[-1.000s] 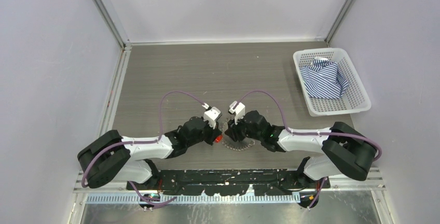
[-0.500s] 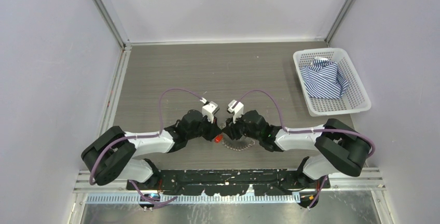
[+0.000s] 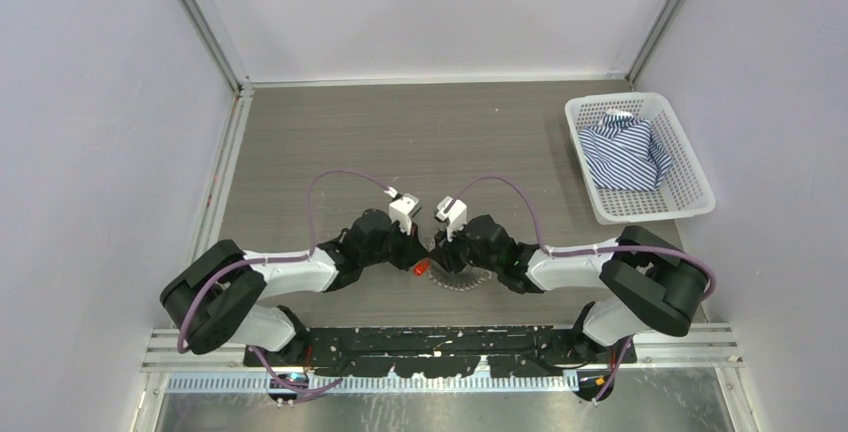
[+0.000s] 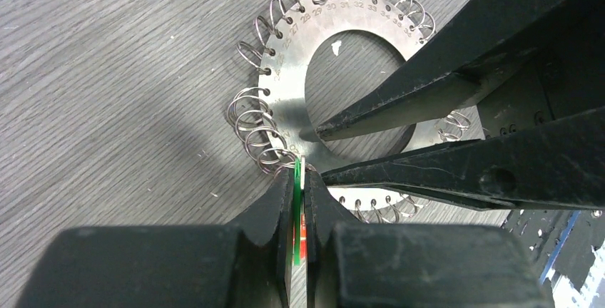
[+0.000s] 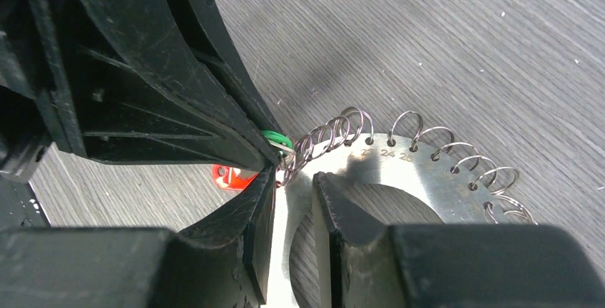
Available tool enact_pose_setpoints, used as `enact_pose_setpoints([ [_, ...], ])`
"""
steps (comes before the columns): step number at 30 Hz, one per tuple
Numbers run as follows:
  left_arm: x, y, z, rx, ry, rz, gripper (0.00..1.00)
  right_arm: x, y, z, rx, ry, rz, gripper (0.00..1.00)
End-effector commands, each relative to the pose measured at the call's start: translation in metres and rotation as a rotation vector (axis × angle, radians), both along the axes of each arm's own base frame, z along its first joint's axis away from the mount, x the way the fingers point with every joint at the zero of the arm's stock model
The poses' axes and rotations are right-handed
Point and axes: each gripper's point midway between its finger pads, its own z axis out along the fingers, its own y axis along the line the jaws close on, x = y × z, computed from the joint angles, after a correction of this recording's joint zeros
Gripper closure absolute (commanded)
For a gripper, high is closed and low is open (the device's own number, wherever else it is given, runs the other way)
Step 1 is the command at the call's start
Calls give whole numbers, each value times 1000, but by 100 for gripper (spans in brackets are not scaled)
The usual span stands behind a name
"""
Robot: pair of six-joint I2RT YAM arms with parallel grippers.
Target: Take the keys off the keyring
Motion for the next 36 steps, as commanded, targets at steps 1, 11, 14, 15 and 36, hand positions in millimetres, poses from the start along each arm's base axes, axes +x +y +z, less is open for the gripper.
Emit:
enact_pose_setpoints([
  [1,-17,20,-22,76,79,7,100,7,8,9,16,-36,-9,70],
  [11,-17,21,-10,57,60,13,100,3,16,12,37,-44,14,70],
  [14,-16,20,-9,51,57,9,100,0,20,13,27,-55,29,70],
  [15,-16,19,-8,49,56,8,100,0,20,12,19,-61,33,70],
  [36,-12,-1,49,8,-243,-153,100,-9,7,42,89,-371,167,48],
])
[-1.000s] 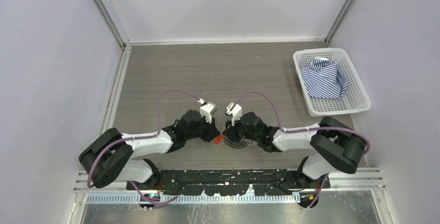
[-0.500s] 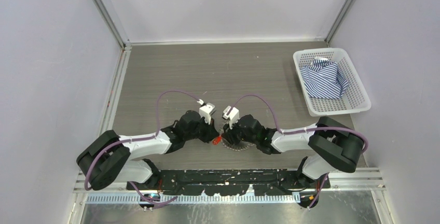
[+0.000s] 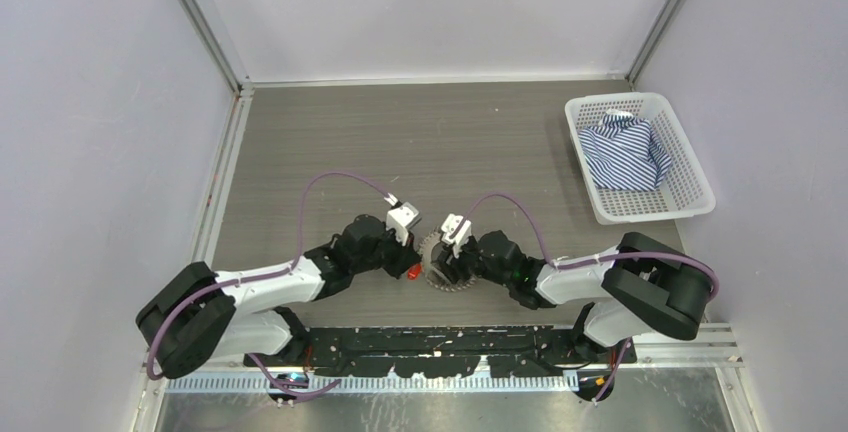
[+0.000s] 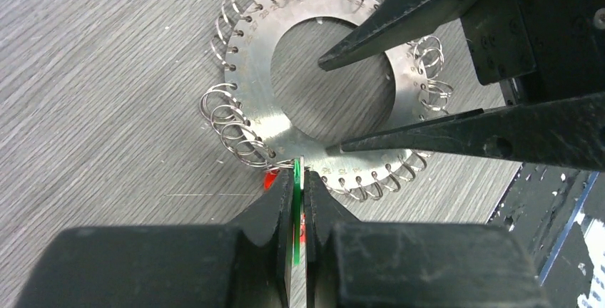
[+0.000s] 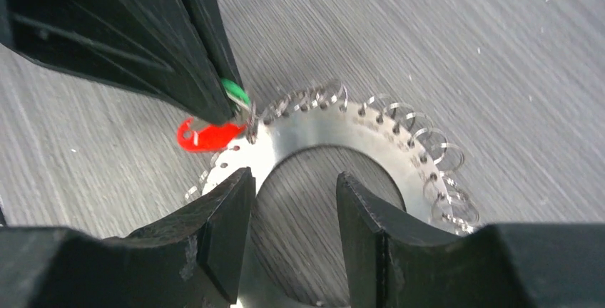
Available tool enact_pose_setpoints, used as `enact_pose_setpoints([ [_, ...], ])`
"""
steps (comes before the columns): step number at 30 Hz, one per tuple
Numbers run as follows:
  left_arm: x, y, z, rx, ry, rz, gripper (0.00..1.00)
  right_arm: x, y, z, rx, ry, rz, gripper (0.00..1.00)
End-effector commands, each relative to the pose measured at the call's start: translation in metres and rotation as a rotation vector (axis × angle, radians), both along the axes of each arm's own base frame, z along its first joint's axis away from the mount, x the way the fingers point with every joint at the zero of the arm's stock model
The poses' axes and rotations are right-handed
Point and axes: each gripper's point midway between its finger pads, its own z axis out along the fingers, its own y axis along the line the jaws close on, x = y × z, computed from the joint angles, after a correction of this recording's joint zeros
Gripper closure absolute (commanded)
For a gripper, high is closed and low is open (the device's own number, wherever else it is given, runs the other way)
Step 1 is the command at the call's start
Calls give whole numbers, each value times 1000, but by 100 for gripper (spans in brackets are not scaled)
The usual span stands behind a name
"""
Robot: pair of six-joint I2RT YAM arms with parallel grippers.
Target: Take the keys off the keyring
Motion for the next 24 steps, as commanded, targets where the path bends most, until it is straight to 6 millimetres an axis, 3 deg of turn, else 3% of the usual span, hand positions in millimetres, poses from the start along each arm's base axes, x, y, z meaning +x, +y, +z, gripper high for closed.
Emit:
enact_pose_setpoints([
  [1,2,-17,38,-52,-157,-76,100,-4,26,50,139,-151,135,48],
  [5,0,-15,49,-50,-199,-78,100,-13,35,51,140,-128,208,48],
  [11,-1,-16,52,-56,-204,-85,100,-9,40,49,161,-163,209,51],
  [20,-2,-15,59,-66,-219,-82,100,-7,38,51,161,-188,200,62],
  [24,-1,-14,61,-67,-226,-77,100,-6,35,48,142,-184,194,61],
])
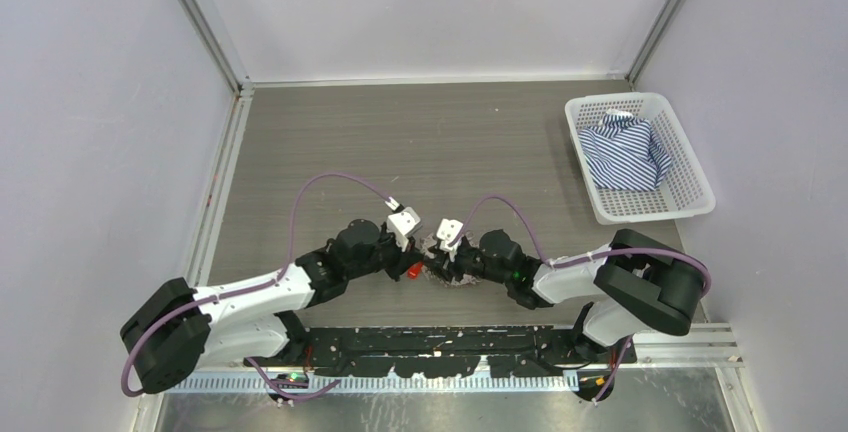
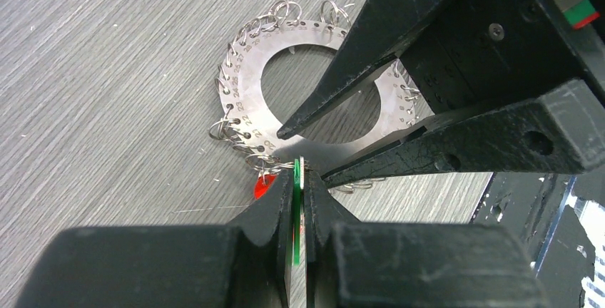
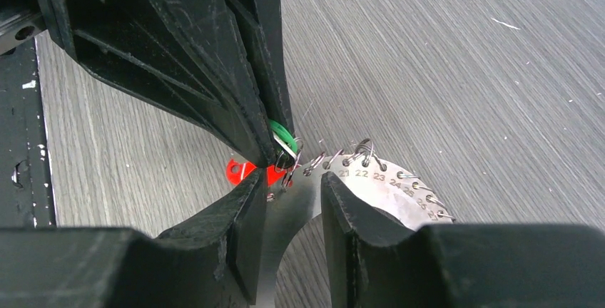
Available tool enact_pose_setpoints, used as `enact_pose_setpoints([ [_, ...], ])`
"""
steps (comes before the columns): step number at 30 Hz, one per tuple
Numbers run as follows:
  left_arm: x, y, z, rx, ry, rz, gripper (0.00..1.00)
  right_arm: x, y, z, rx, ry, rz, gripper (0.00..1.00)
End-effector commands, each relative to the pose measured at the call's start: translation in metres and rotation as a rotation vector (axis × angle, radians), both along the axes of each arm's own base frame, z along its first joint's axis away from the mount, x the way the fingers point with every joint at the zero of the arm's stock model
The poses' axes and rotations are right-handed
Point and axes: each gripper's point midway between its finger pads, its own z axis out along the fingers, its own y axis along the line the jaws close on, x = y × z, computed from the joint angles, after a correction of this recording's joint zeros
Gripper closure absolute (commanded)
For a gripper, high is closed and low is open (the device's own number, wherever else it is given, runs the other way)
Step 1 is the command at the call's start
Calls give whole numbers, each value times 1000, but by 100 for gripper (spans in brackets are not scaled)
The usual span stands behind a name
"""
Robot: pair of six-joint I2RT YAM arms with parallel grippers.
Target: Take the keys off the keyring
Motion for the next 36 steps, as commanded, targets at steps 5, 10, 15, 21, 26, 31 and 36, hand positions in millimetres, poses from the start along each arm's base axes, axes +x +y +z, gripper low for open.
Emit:
enact_pose_setpoints([
  [5,9,-10,34,-70,-73,1,100,1,-1,18,24,-54,0,58],
  [10,9,-10,37,-79,-79,2,100,1,-4,19,18,-60,-6,60],
  [15,9,-9,39,-84,-84,4,100,-1,-5,16,2,-48,-2,65],
  [21,9,-9,40,-88,-85,3,100,-1,-6,19,1,-58,-7,61],
  [26,9,-9,43,-96,-87,8,100,-1,-10,20,-6,-67,-17,61],
  [31,8,-9,45,-105,-91,5,100,0,-8,25,-3,-76,-20,59],
  [36,8,-9,46,-107,-93,3,100,4,4,29,22,-79,-11,59],
])
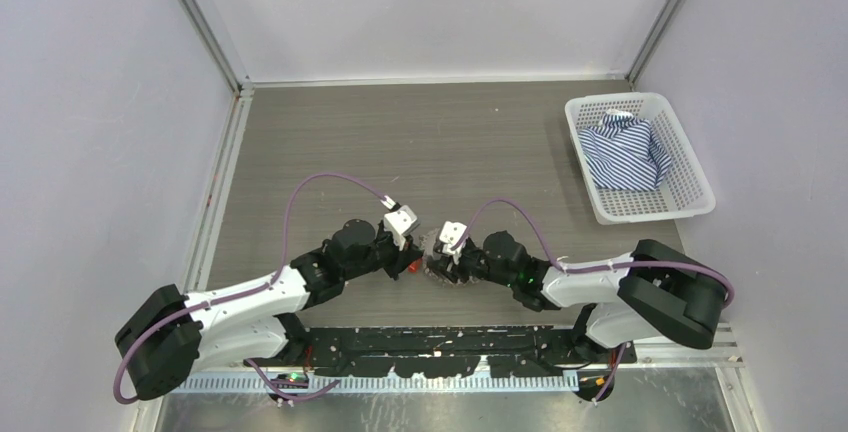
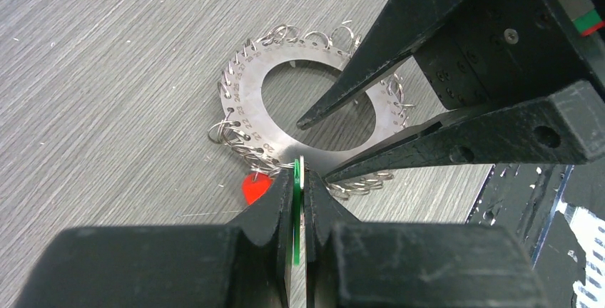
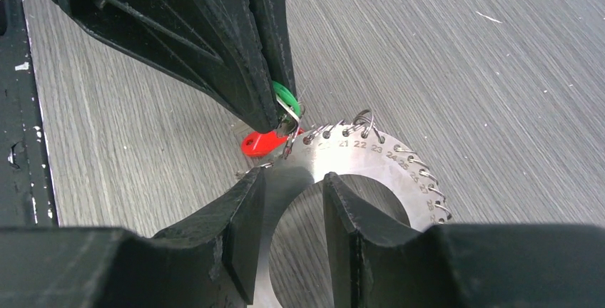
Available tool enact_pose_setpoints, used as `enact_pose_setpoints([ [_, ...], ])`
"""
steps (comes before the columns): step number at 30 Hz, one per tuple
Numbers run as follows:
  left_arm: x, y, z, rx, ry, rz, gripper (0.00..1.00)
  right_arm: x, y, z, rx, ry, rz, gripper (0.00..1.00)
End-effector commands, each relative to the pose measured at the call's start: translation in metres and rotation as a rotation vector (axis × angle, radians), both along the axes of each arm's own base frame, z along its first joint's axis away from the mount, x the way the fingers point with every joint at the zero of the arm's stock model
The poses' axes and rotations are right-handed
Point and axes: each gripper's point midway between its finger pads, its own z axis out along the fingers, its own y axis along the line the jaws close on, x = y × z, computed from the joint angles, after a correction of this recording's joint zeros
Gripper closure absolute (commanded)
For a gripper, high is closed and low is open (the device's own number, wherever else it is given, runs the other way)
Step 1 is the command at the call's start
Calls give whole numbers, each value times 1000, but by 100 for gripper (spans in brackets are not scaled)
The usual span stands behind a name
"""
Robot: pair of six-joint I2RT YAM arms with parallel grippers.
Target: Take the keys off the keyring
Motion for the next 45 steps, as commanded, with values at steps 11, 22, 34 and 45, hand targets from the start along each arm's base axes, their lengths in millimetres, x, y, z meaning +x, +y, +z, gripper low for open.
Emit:
enact_pose_setpoints([
  [11,6,-10,33,-79,-68,-7,100,23,24,34,135,-83,-62,61],
  [22,6,-11,36,-87,-71,-11,100,24,24,33,147,-84,-70,65],
  [34,8,-7,34,-85,-63,21,100,19,25,38,161,-88,-45,99],
  [45,27,15,-6,11,53,212,100,16,7,35,157,-97,-84,99],
])
